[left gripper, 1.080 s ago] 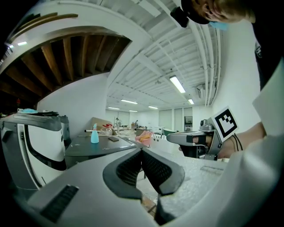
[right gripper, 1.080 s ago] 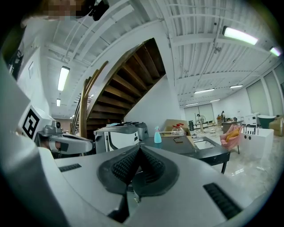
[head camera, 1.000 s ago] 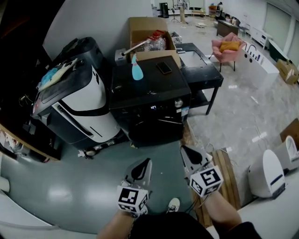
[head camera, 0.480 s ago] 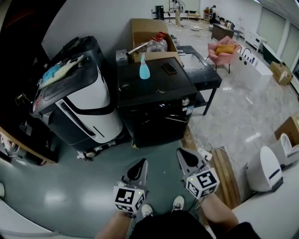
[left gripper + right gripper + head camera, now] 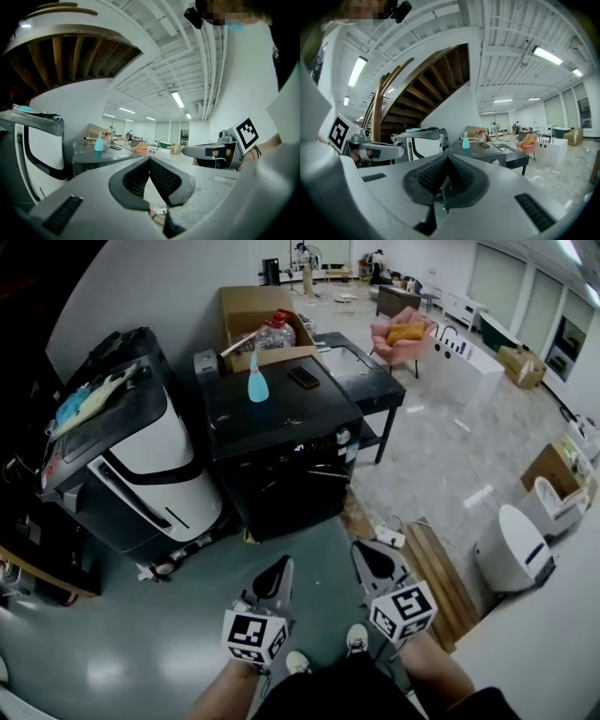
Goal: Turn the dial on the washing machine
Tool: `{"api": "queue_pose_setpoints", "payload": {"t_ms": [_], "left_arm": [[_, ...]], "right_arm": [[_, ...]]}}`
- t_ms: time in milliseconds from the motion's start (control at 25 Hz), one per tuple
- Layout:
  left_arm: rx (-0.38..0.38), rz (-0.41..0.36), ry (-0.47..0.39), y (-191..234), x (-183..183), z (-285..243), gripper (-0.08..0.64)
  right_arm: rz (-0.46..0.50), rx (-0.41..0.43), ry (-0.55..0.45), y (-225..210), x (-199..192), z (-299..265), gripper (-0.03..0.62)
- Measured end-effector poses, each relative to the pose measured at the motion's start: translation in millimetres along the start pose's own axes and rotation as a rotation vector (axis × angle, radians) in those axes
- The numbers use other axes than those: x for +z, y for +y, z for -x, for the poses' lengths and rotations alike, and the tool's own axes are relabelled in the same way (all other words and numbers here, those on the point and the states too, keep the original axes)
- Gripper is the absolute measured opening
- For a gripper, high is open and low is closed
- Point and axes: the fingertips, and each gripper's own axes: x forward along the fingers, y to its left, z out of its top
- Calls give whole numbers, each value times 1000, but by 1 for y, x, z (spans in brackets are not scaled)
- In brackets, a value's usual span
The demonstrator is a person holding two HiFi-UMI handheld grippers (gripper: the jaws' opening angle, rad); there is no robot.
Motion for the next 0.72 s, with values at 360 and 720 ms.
{"api": "queue_pose_setpoints", "payload": {"t_ms": [360,720], "left_arm": [[-103,6,10,-18,-8,8,5],[-138,11,28,-18,-19,14,5]], "right_arm": [[-11,-104,26,7,-13,33,-3],[-29,-134,32,18,-23,39,-3]]}}
